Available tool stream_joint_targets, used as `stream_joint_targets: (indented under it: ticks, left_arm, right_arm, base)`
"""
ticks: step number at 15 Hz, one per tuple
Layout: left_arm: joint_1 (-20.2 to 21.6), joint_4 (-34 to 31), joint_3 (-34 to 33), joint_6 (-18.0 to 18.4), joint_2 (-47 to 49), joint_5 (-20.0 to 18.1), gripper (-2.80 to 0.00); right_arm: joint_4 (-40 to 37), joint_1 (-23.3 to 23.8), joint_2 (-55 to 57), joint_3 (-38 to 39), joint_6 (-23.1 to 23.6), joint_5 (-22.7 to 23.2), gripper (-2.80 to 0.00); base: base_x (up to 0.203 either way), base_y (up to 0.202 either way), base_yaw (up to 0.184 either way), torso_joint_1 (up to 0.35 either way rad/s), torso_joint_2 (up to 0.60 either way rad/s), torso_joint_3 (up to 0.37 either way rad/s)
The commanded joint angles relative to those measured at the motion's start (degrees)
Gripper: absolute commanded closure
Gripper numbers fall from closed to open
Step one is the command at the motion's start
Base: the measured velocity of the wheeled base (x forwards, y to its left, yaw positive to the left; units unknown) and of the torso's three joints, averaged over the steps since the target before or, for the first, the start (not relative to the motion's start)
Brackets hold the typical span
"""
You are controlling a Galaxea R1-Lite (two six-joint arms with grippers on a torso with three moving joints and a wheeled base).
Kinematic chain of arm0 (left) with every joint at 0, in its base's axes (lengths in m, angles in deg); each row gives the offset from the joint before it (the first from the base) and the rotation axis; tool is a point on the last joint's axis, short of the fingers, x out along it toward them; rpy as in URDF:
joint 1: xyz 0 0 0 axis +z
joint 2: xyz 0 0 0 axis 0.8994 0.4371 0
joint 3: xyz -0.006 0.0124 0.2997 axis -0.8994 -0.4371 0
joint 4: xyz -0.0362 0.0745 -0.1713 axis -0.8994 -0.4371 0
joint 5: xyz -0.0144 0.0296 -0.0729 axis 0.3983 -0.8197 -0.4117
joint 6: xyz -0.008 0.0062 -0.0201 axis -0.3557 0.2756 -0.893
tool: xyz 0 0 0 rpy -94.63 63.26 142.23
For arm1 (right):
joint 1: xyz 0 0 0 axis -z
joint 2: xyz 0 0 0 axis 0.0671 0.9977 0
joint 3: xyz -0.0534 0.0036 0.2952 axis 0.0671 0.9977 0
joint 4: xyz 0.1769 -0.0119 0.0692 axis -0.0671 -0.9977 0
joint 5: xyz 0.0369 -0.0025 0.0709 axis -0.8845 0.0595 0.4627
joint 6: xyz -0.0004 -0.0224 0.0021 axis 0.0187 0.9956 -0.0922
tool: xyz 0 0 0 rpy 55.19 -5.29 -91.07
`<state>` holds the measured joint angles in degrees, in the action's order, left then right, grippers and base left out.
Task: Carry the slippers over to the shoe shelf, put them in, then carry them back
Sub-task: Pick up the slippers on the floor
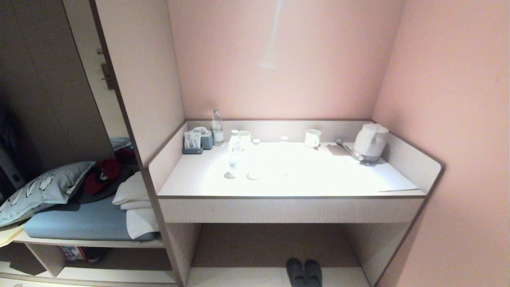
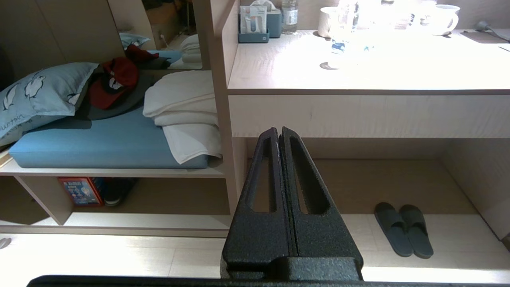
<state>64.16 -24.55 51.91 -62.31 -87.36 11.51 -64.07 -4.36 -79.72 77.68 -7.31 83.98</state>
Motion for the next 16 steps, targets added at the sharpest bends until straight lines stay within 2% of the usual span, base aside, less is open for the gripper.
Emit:
stream_joint_targets:
  ticks: [1, 10, 16]
  left_arm:
    - [0.1, 0.0, 0.0, 0.0, 0.1, 0.0, 0.00]
    - [0.0, 0.0, 0.0, 0.0, 0.0, 0.0, 0.00]
    - [0.0, 0.0, 0.0, 0.0, 0.0, 0.0, 0.00]
  right_arm:
    - [0.0, -0.1, 0.1, 0.0, 0.0, 0.0, 0.00]
    - [0.0, -0.1, 0.1, 0.0, 0.1, 0.0, 0.00]
    - [-0.1, -0.1, 0.1, 0.1, 0.0, 0.0, 0.00]
  base:
    - [0.000, 0.000, 0.000, 0.000, 0.00, 0.000]
    - [0.000, 0.000, 0.000, 0.000, 0.00, 0.000]
    - [0.000, 0.000, 0.000, -0.139, 0.30, 0.155]
